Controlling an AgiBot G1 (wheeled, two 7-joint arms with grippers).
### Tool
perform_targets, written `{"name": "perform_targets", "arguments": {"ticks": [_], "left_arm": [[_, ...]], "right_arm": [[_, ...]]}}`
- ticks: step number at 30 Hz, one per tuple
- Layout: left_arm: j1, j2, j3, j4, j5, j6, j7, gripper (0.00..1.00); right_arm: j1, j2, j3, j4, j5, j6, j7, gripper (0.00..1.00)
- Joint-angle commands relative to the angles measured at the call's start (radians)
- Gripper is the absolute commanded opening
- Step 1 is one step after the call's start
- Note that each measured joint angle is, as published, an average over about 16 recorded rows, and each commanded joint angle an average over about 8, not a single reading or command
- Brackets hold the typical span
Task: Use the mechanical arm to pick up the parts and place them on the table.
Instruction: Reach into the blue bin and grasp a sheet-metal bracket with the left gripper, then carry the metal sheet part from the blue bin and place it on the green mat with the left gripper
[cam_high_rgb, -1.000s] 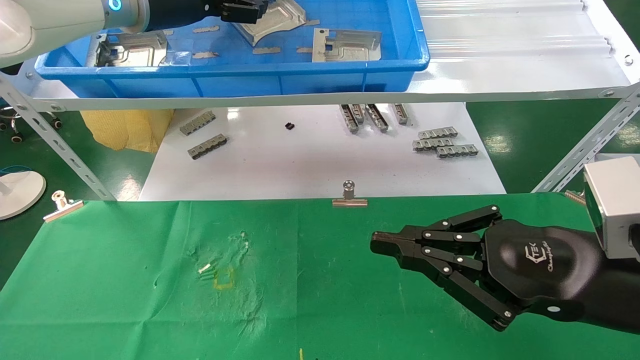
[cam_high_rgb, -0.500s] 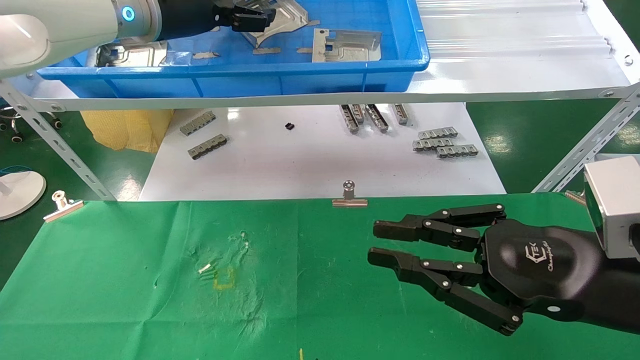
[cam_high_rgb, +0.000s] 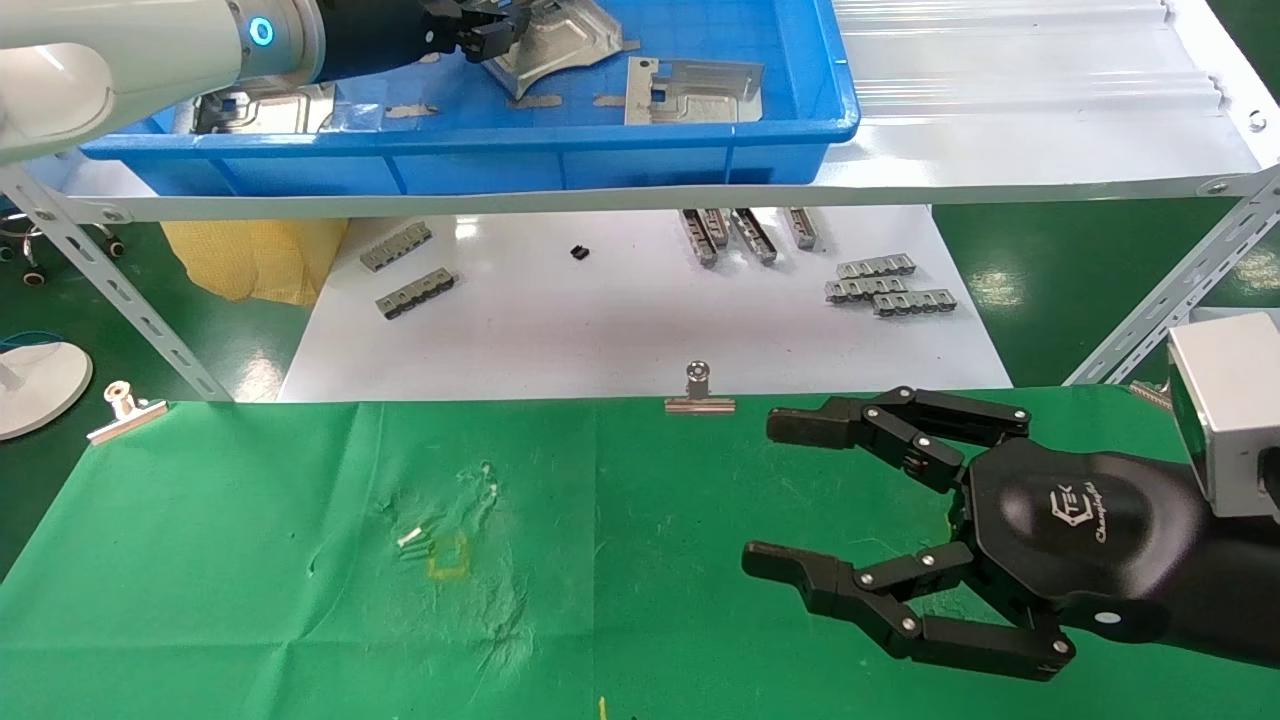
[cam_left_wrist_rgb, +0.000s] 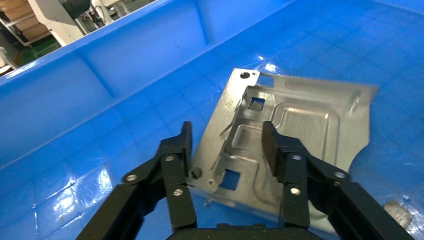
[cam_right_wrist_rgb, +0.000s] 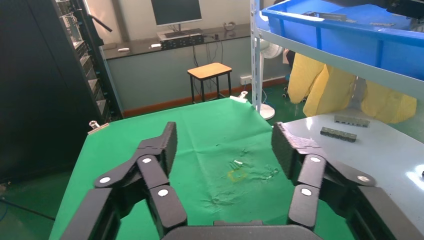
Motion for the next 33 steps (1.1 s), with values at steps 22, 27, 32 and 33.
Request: {"name": "perform_targets", "arguments": {"ticks": [22, 27, 32, 33], "left_arm": [[-0.037, -0.021, 0.043, -0.007, -0.073, 0.001, 0.021, 0.0], [-0.063, -0.063, 0.021, -0.001, -0.111, 0.081, 0.083, 0.0], [-0.078, -0.138, -0.012, -0.009, -0.162, 0.22, 0.169, 0.0], [-0.078, -0.154, -0.018, -0.012, -0.173, 0.254, 0.188, 0.0]], "right_arm": [[0.0, 0.0, 0.0, 0.0, 0.0, 0.0, 0.0, 1.0], [0.0, 0.0, 0.0, 0.0, 0.0, 0.0, 0.0, 1.0], [0.0, 0.0, 0.0, 0.0, 0.0, 0.0, 0.0, 1.0], [0.0, 0.0, 0.0, 0.0, 0.0, 0.0, 0.0, 1.0]]}}
